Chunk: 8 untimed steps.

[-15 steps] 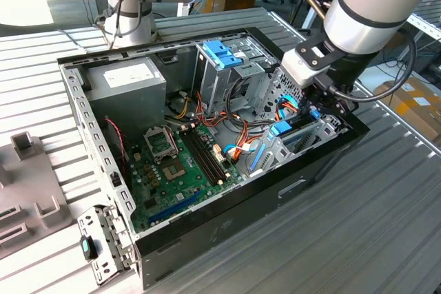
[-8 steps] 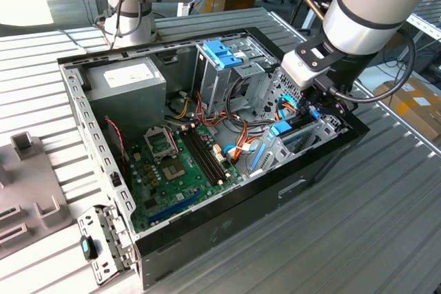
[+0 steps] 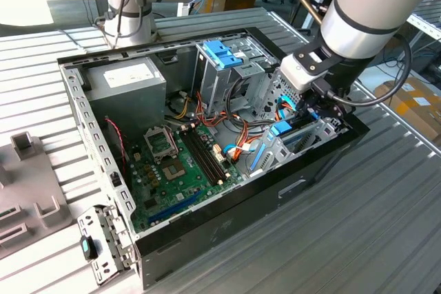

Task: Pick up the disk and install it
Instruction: 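Insert the second disk wire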

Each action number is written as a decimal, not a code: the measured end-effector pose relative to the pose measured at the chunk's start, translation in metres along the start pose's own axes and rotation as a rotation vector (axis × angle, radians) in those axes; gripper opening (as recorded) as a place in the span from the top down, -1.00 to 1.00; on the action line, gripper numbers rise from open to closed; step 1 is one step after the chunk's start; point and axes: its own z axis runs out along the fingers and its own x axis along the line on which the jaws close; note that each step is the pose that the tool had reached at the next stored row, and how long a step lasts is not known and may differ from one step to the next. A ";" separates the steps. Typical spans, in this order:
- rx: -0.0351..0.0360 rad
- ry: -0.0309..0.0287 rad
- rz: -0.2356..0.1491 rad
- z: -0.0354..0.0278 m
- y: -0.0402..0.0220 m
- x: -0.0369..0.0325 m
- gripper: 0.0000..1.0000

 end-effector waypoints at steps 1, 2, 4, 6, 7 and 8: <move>0.0000 0.0000 0.000 0.0008 0.0002 0.0001 0.68; 0.0000 -0.0001 0.000 0.0012 0.0004 0.0002 0.68; 0.0000 -0.0001 0.000 0.0023 0.0007 0.0003 0.68; 0.0000 -0.0001 0.000 0.0034 0.0010 0.0005 0.68; 0.0000 0.0000 0.000 0.0038 0.0011 0.0005 0.68; 0.0000 -0.0001 0.000 0.0047 0.0014 0.0007 0.68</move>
